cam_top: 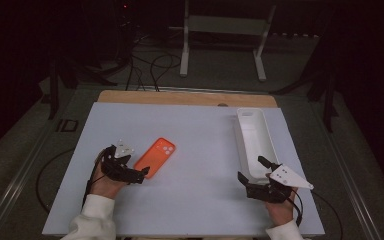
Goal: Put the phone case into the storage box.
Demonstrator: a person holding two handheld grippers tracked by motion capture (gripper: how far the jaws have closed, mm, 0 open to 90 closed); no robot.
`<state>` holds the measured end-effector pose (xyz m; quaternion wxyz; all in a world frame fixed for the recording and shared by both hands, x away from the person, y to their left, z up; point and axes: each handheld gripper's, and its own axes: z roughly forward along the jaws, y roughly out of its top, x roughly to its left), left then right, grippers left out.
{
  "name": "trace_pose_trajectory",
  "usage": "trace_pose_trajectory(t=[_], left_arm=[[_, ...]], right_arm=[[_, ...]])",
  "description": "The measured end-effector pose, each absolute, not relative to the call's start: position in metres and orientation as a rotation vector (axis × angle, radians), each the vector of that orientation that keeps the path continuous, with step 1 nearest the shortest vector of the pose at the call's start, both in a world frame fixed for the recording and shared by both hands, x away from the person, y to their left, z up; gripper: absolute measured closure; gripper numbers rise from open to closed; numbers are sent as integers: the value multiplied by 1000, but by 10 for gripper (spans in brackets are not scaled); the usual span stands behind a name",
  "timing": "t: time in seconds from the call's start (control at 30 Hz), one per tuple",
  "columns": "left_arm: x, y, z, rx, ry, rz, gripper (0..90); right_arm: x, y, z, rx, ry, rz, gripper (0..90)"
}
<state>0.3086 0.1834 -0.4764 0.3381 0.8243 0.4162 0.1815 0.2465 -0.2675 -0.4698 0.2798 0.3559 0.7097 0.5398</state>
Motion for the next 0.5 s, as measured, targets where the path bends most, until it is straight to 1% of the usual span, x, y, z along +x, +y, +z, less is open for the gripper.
trace_pose_trajectory(t=[0.5], left_arm=[[323,169,-486,2227,1088,422,0]], right_arm=[[247,-267,-470,954,1906,1444,94]])
